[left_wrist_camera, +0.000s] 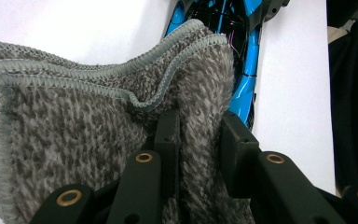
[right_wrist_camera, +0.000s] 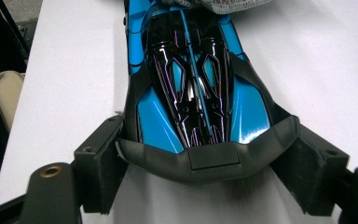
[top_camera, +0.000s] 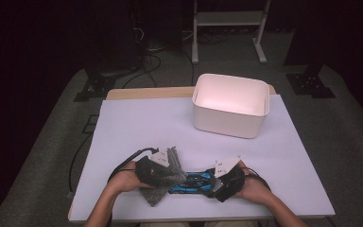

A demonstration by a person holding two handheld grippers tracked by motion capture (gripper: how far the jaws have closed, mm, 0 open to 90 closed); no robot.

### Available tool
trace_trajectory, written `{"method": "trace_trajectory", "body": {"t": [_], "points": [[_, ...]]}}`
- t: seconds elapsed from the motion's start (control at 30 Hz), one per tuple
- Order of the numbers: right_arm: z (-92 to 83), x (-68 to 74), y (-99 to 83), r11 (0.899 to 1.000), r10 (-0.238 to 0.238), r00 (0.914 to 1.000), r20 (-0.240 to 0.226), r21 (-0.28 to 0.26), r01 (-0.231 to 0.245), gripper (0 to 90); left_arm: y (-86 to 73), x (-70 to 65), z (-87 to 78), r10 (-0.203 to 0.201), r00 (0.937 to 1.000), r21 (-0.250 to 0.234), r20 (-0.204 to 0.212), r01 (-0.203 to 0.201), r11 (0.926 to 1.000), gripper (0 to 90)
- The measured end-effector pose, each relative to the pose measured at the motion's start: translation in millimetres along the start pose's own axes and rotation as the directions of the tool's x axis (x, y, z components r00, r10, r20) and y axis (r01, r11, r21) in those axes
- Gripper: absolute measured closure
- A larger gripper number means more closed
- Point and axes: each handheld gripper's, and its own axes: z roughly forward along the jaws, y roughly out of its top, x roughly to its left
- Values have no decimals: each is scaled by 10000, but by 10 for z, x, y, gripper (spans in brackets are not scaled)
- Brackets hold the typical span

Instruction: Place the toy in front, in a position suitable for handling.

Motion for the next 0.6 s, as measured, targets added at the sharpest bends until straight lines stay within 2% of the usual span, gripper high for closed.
{"method": "trace_trajectory", "body": {"t": [0.1, 0.2, 0.4, 0.6], "points": [[0, 0, 0, 10000, 6, 10000, -1, -2, -6, 226, 59, -45, 2, 276, 9996, -88, 60, -275, 9996, 721], [1, 1, 0, 10000, 8, 10000, 0, -3, -8, 226, 168, -111, 31, 660, 9973, -106, 319, -657, 9978, 726], [0, 5, 1, 10000, 42, 10000, 7, -3, -42, 226, 451, -216, 164, 1529, 9871, 198, 476, -1539, 9879, 725], [-2, 7, 2, 9999, 106, 9999, -12, 15, -106, 226, 676, -248, 305, 1747, 9814, 208, 790, -1769, 9840, 726]]}}
